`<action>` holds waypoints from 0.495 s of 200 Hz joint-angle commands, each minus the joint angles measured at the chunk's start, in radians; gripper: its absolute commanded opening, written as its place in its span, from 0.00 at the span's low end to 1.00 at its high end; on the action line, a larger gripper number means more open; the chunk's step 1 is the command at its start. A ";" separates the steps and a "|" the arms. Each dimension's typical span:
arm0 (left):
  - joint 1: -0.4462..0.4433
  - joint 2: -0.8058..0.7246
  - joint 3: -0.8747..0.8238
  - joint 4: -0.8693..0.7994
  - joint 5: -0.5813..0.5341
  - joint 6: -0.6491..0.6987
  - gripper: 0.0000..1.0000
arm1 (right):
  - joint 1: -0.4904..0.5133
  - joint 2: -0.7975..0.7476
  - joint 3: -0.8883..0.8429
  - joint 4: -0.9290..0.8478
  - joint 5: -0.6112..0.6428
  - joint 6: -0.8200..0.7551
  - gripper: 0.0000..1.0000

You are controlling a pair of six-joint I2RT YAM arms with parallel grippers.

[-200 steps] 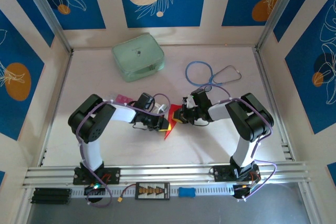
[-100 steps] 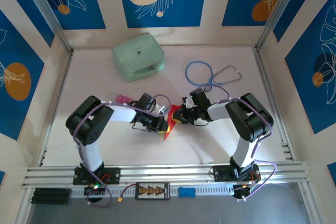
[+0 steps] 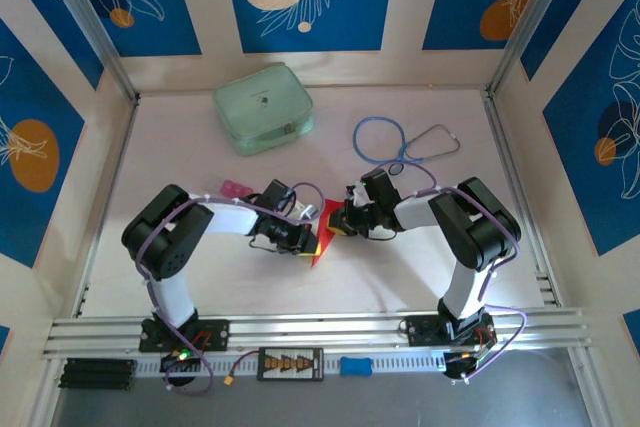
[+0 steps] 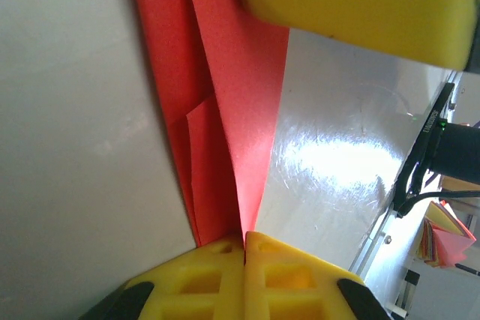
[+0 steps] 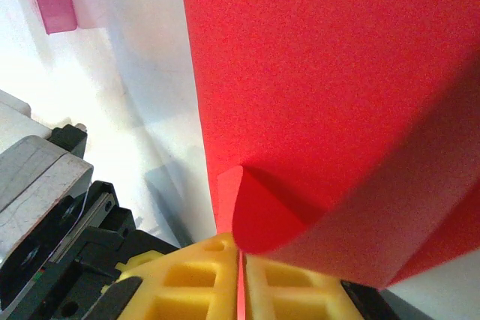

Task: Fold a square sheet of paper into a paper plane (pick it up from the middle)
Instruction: Perform the fifth fold on the wing at the bottom-center of the table.

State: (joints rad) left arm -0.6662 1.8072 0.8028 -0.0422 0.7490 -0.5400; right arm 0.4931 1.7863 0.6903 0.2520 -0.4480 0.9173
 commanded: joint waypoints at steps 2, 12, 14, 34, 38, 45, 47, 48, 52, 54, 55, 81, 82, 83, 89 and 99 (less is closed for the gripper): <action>-0.016 -0.012 -0.044 -0.140 -0.018 0.026 0.00 | 0.002 0.060 -0.020 -0.129 0.132 0.006 0.12; -0.016 -0.012 -0.044 -0.143 -0.022 0.027 0.00 | 0.004 0.060 -0.022 -0.129 0.136 0.008 0.12; -0.016 -0.012 -0.044 -0.142 -0.023 0.027 0.00 | 0.004 0.059 -0.022 -0.129 0.137 0.008 0.12; -0.016 -0.012 -0.044 -0.148 -0.029 0.028 0.04 | 0.004 0.059 -0.028 -0.127 0.141 0.012 0.12; -0.015 -0.014 -0.044 -0.147 -0.030 0.028 0.04 | 0.003 0.059 -0.029 -0.124 0.141 0.011 0.12; -0.015 -0.014 -0.043 -0.147 -0.031 0.029 0.03 | 0.004 0.059 -0.030 -0.123 0.141 0.012 0.12; -0.016 -0.014 -0.044 -0.147 -0.031 0.029 0.03 | 0.004 0.059 -0.030 -0.123 0.141 0.012 0.12; -0.016 -0.015 -0.044 -0.147 -0.031 0.030 0.02 | 0.004 0.059 -0.030 -0.123 0.141 0.012 0.12; -0.016 -0.016 -0.044 -0.148 -0.031 0.029 0.00 | 0.004 0.060 -0.031 -0.123 0.142 0.012 0.12; -0.017 -0.016 -0.043 -0.148 -0.031 0.030 0.00 | 0.005 0.059 -0.032 -0.123 0.143 0.011 0.12; -0.016 -0.016 -0.043 -0.148 -0.032 0.029 0.00 | 0.004 0.059 -0.032 -0.123 0.143 0.012 0.12; -0.016 -0.014 -0.044 -0.146 -0.035 0.029 0.00 | 0.004 0.059 -0.033 -0.122 0.145 0.014 0.12; -0.017 -0.014 -0.044 -0.146 -0.036 0.029 0.00 | 0.004 0.059 -0.033 -0.122 0.145 0.014 0.12; -0.017 -0.014 -0.044 -0.145 -0.036 0.029 0.00 | 0.004 0.059 -0.033 -0.122 0.146 0.015 0.12; -0.016 -0.012 -0.045 -0.144 -0.038 0.027 0.00 | 0.004 0.062 -0.034 -0.120 0.145 0.015 0.12; -0.016 -0.011 -0.050 -0.138 -0.039 0.024 0.00 | 0.005 0.061 -0.034 -0.119 0.147 0.017 0.12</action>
State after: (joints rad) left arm -0.6685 1.7977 0.7982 -0.0475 0.7315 -0.5400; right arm 0.4980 1.7863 0.6922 0.2504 -0.4374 0.9241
